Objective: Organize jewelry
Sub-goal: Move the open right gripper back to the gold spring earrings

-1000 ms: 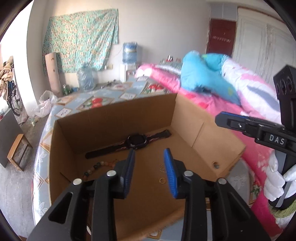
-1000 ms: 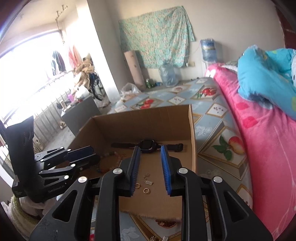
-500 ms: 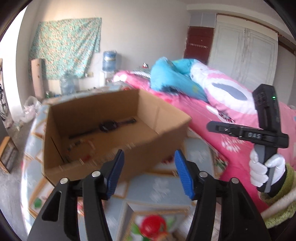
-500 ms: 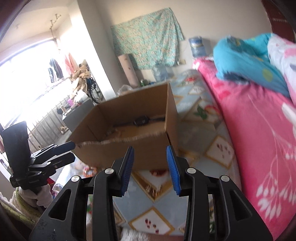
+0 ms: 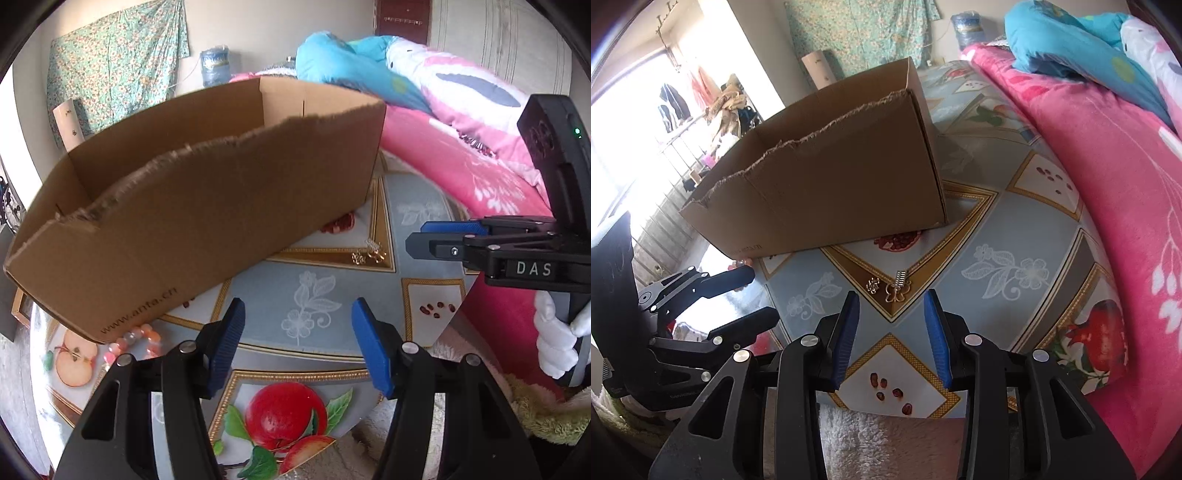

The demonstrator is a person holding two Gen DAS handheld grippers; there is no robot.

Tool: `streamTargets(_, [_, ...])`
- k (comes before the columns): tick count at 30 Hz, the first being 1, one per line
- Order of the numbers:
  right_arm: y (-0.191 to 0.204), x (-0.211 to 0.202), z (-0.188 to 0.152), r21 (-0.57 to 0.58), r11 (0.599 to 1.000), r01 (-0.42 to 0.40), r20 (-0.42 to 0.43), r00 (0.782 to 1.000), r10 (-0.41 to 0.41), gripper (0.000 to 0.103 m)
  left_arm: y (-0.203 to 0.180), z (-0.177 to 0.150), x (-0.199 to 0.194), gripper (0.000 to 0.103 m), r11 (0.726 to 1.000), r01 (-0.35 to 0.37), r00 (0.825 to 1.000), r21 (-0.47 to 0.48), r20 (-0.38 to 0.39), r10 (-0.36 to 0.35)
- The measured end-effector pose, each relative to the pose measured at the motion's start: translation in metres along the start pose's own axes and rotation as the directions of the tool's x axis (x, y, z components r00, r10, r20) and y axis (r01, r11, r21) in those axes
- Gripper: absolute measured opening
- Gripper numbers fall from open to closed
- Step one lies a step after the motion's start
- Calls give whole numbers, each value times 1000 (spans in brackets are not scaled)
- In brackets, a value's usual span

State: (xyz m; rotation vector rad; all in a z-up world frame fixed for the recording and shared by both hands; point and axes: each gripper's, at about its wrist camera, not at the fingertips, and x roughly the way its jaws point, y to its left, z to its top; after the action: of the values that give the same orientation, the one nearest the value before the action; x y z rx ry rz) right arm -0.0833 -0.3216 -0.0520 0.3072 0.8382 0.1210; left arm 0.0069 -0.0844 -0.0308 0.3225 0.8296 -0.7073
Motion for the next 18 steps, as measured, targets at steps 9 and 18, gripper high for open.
streamTargets(9, [-3, 8, 1, 19, 1000, 20, -23, 1000, -19, 36, -6, 1, 11, 58, 999, 0, 1000, 34, -14, 0])
streamTargets(18, [-3, 9, -2, 35, 999, 20, -26, 999, -19, 36, -4, -1, 12, 58, 1000, -2, 1000, 29, -19, 3])
